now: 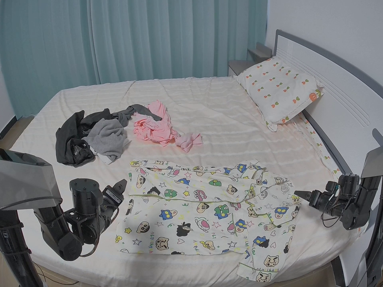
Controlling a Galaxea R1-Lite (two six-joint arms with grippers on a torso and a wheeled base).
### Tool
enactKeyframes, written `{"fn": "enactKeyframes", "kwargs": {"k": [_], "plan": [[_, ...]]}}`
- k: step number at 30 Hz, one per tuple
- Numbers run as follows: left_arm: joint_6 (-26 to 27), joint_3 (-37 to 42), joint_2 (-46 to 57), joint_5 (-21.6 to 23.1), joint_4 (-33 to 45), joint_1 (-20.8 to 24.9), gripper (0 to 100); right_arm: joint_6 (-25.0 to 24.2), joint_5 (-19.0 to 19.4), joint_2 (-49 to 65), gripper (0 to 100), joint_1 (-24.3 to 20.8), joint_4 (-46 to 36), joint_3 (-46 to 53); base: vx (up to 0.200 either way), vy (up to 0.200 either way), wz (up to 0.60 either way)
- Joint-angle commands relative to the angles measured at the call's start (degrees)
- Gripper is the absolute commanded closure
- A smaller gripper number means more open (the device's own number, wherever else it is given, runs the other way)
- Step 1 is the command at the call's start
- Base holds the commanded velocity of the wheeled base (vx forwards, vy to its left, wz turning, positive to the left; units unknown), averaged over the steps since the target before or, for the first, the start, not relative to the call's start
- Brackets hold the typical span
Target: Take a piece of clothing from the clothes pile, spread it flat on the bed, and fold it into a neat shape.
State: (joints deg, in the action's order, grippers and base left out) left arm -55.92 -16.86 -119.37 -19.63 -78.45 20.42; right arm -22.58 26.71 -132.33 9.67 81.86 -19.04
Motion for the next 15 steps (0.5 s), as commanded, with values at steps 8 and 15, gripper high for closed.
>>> {"fn": "enactKeyframes", "kwargs": {"k": [8, 15], "plan": [[-0.07, 0.42, -0.25, -0.06, -0.22, 0.32, 0, 9.39, 0.89, -10.05, 0, -3.69, 7.70, 8.58, -0.200, 0.000, 0.00], [-0.07, 0.42, -0.95, 0.03, -0.22, 0.32, 0, 9.39, 0.18, -12.60, 0, -8.79, 7.70, 6.74, -0.029, 0.000, 0.00]]}}
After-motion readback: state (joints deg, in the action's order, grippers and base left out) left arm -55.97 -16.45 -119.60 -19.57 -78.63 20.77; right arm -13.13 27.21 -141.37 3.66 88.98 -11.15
